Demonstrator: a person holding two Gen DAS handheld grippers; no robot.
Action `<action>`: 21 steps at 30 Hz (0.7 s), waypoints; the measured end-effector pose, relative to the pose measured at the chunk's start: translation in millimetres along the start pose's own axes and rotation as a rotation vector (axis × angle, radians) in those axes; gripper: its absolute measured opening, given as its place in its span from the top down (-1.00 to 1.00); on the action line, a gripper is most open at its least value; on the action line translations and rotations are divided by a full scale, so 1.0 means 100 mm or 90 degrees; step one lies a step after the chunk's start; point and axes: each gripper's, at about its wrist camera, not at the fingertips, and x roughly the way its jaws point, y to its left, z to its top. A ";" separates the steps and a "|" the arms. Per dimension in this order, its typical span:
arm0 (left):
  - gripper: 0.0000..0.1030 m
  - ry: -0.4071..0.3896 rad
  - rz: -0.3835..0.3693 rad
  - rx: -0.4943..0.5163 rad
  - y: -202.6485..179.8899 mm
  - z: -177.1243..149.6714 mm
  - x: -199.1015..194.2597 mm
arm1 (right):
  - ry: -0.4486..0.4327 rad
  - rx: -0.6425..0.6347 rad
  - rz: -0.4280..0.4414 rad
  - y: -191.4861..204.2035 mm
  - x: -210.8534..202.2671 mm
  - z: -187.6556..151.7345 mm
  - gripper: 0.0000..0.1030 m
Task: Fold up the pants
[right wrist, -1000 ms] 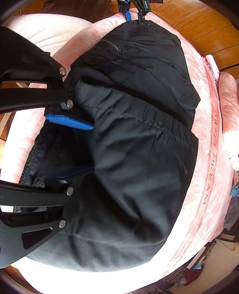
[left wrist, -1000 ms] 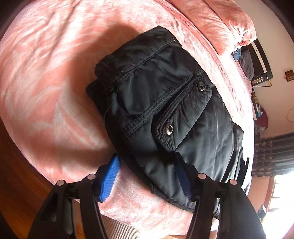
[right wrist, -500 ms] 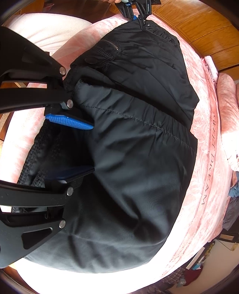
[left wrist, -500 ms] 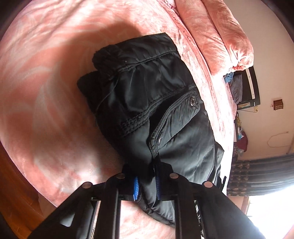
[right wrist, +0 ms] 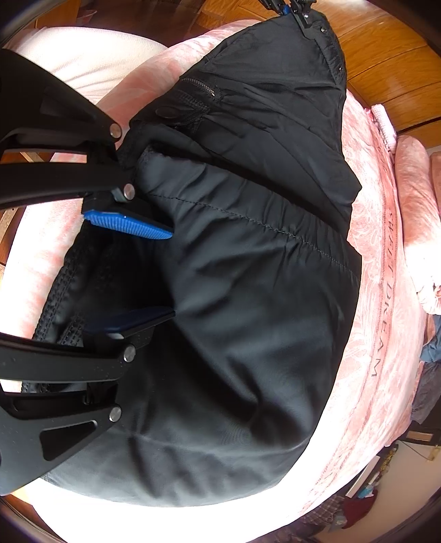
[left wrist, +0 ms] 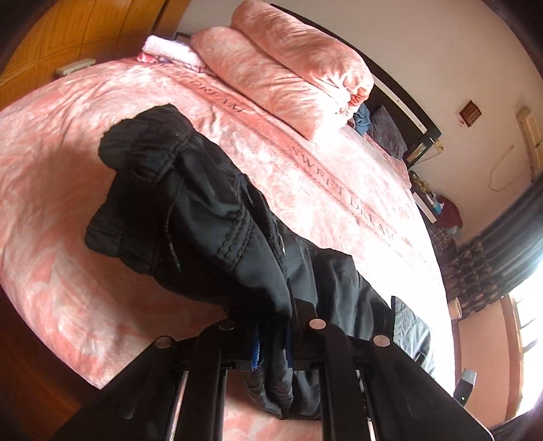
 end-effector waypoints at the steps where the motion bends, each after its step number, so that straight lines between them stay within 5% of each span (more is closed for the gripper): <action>1: 0.80 -0.003 0.001 0.018 -0.11 -0.01 0.00 | -0.001 0.001 0.001 0.00 0.00 0.00 0.18; 12: 0.74 -0.006 0.029 0.237 -1.05 -0.28 0.02 | -0.036 0.048 0.056 -0.20 -0.19 -0.06 0.11; 21: 0.65 0.032 0.019 0.382 -1.63 -0.73 0.22 | -0.054 0.072 0.023 -0.41 -0.37 -0.13 0.11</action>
